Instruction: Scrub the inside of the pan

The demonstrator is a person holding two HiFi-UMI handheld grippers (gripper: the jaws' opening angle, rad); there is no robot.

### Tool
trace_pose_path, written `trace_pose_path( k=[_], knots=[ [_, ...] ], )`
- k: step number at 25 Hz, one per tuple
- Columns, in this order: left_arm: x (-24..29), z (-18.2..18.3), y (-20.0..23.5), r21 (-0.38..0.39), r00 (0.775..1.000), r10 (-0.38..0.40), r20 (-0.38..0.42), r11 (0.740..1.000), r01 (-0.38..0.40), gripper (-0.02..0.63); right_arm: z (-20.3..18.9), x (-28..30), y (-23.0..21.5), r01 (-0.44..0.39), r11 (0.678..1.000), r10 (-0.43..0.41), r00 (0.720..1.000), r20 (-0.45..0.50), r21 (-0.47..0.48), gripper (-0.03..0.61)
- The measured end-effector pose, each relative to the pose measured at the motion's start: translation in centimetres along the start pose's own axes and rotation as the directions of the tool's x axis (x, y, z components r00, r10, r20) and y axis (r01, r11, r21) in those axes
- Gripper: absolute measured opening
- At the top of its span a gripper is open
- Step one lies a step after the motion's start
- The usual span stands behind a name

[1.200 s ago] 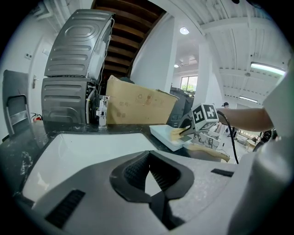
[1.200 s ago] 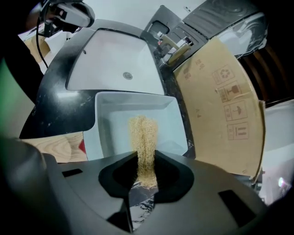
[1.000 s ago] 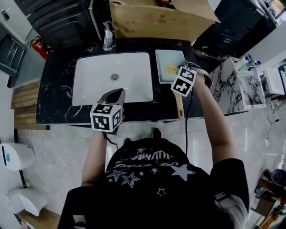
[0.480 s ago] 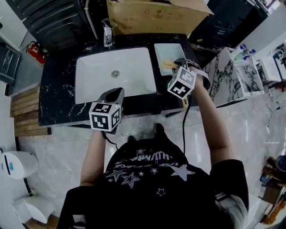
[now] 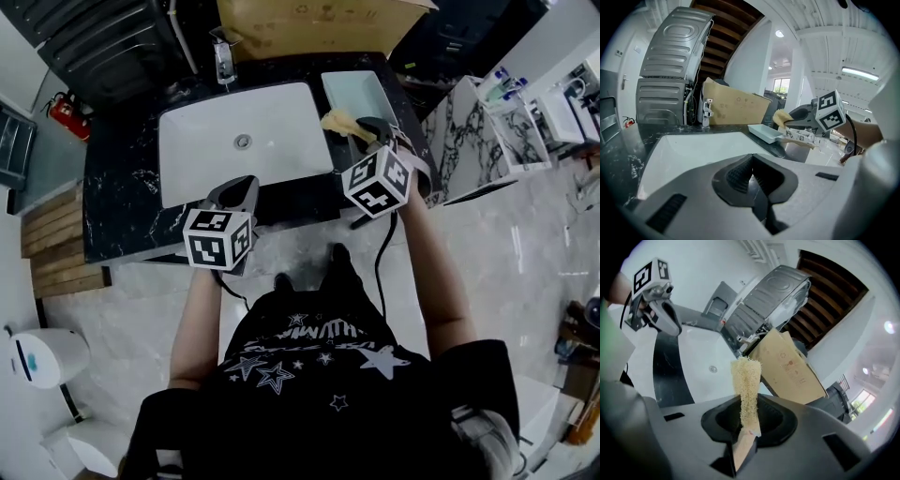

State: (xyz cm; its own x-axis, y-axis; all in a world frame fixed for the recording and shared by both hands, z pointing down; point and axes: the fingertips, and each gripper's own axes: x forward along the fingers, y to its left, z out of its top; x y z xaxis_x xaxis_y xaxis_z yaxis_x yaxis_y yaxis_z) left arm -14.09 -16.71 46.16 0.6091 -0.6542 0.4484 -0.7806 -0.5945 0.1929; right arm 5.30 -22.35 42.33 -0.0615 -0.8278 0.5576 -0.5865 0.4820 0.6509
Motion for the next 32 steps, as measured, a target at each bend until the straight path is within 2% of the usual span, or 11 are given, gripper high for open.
trace_pose_path(
  k=[3,6,12,19,25,32],
  knots=[
    [-0.3,-0.7,-0.3,-0.010,1.000,-0.010,-0.003,1.000,0.010,0.008,0.7,-1.5,0.7,0.000,0.989,-0.011,0.998,0.068,0.147,0.074],
    [-0.5,-1.4,-0.8,-0.008,1.000,-0.014,-0.013,1.000,0.014,0.008,0.6,-2.1,2.1,-0.035,0.977,0.016,0.996,0.089,0.212,0.072],
    [-1.1,-1.6,-1.7,-0.014,1.000,0.003,-0.008,1.000,-0.003,0.008,-0.1,-2.5,4.4,-0.098,0.966,0.076,0.992,0.102,0.238,0.072],
    [-1.7,-1.2,-3.8,-0.028,0.999,0.035,0.008,0.999,-0.034,0.008,-1.1,-4.2,4.9,-0.146,0.951,0.112,0.984,0.136,0.272,0.072],
    [-2.4,-0.6,-5.5,-0.026,0.998,0.055,0.026,0.998,-0.054,0.008,-2.0,-5.5,4.6,-0.169,0.937,0.124,0.979,0.161,0.304,0.072],
    [-2.5,0.0,-5.5,-0.021,0.997,0.066,0.034,0.998,-0.065,0.008,-2.3,-5.7,4.4,-0.180,0.924,0.126,0.977,0.175,0.338,0.072]
  ],
)
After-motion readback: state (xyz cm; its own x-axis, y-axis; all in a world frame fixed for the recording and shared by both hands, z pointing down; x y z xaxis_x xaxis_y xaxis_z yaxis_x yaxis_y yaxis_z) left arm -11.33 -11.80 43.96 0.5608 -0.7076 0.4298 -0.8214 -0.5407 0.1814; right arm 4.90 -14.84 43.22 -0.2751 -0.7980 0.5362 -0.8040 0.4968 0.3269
